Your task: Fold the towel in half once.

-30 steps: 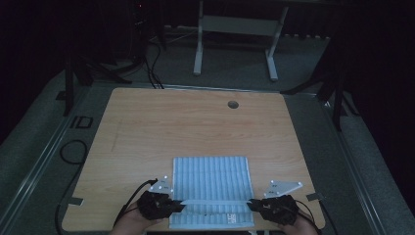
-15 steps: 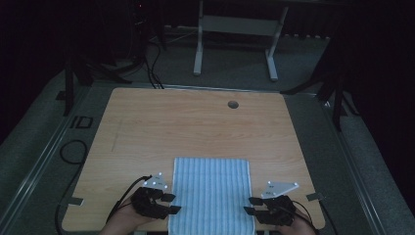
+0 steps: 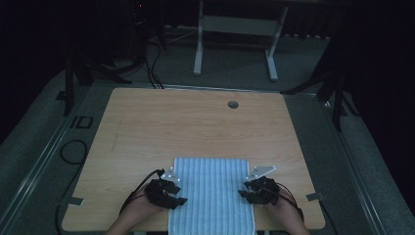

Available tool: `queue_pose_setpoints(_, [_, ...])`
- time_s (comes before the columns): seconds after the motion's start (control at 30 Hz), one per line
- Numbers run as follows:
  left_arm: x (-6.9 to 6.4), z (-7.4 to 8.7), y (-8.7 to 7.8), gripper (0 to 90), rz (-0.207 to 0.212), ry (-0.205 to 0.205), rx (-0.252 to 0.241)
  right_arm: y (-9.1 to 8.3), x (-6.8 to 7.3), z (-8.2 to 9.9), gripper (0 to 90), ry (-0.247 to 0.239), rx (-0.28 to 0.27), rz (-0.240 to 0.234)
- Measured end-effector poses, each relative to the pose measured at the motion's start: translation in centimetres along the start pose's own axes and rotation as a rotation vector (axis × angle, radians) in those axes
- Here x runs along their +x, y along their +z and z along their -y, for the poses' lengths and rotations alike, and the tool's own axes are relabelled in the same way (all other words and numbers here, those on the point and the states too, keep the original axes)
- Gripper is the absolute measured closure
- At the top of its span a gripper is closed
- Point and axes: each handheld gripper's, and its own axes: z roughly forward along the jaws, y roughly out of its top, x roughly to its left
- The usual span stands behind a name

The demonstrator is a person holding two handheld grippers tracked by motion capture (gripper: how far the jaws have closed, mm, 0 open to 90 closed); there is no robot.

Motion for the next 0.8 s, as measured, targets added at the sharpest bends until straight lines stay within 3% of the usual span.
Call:
queue_pose_setpoints(0.27, [0.6,-0.8,0.4,48.6,-0.012,0.002,-0.008,0.9,-1.5,-0.3,59.1,0.011,0.019,-0.011])
queue_pose_setpoints(0.53, [1.9,-2.0,1.0,48.6,-0.031,-0.014,-0.024,1.8,-3.7,-1.8,58.7,0.038,0.03,-0.001])
queue_pose_setpoints(0.8, [3.2,-2.8,1.2,48.6,-0.071,-0.027,-0.023,2.8,-5.0,-3.4,58.1,0.046,0.04,0.009])
